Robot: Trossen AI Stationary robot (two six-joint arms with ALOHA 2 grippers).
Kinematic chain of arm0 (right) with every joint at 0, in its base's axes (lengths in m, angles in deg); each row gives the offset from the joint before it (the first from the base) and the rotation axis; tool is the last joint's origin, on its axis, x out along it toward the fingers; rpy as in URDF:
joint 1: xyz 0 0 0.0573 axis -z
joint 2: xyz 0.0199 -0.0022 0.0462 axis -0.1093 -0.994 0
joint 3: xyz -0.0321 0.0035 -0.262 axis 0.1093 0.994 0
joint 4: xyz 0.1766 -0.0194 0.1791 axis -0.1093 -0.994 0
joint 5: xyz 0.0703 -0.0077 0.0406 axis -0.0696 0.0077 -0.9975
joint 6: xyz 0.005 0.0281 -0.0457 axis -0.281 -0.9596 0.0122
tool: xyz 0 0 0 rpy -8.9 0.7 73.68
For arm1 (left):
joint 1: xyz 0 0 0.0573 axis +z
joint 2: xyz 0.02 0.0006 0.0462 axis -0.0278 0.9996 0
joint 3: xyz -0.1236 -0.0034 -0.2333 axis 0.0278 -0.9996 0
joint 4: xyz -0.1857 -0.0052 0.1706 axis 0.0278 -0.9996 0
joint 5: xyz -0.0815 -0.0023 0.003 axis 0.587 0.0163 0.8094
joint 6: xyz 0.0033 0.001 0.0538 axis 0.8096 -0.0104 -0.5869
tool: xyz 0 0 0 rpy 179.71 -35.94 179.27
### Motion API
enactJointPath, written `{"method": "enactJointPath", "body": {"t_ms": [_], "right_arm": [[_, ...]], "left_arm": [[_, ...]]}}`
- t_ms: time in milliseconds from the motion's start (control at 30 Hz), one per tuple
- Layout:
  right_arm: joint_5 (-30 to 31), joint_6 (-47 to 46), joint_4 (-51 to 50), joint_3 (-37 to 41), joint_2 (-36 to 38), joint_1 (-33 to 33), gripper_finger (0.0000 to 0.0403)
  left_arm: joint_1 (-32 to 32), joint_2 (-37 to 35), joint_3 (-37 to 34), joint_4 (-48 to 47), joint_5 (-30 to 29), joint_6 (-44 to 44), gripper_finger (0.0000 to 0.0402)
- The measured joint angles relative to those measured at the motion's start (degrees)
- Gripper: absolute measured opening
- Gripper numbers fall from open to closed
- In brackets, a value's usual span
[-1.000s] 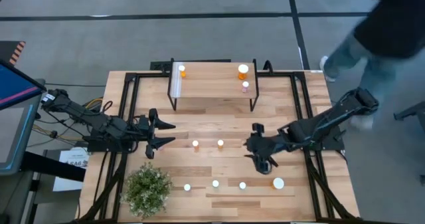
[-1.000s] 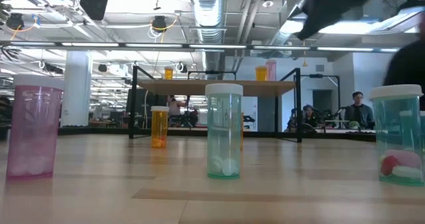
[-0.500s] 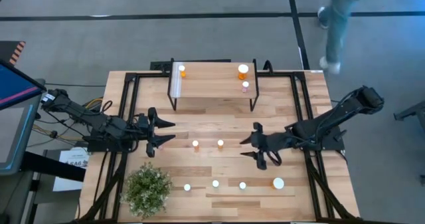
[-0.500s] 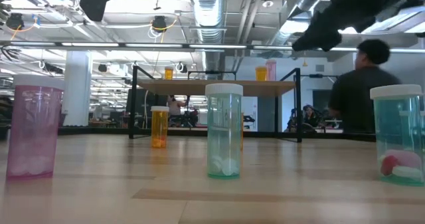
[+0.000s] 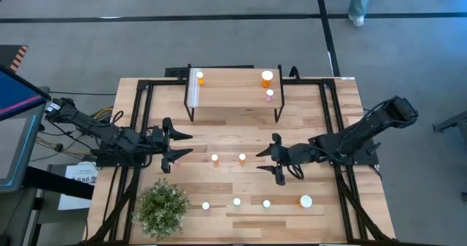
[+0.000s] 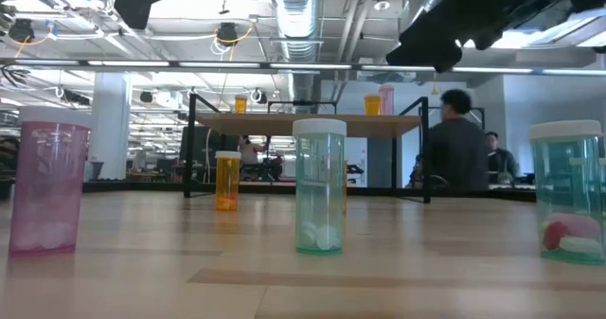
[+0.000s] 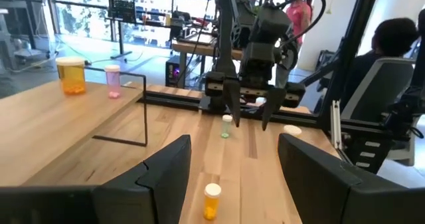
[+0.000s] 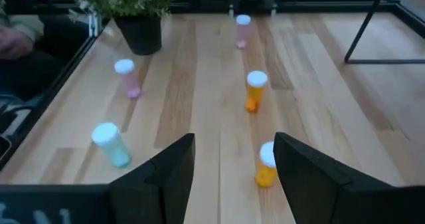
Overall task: Pick and place medicine bottles onto shelf by color
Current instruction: Put the top small pink pill bottle on the shelf
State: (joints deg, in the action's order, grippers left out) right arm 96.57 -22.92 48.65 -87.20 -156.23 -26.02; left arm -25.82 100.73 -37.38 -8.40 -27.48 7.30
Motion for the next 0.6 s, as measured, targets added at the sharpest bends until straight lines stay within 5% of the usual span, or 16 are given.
{"method": "enactJointPath", "body": {"t_ms": [600], "right_arm": [[-0.1, -2.1, 6.2, 0.0, -1.0, -1.7, 0.0225]], "left_arm": [[0.0, 0.0, 0.0, 1.7, 0.0, -4.8, 0.0215]]}}
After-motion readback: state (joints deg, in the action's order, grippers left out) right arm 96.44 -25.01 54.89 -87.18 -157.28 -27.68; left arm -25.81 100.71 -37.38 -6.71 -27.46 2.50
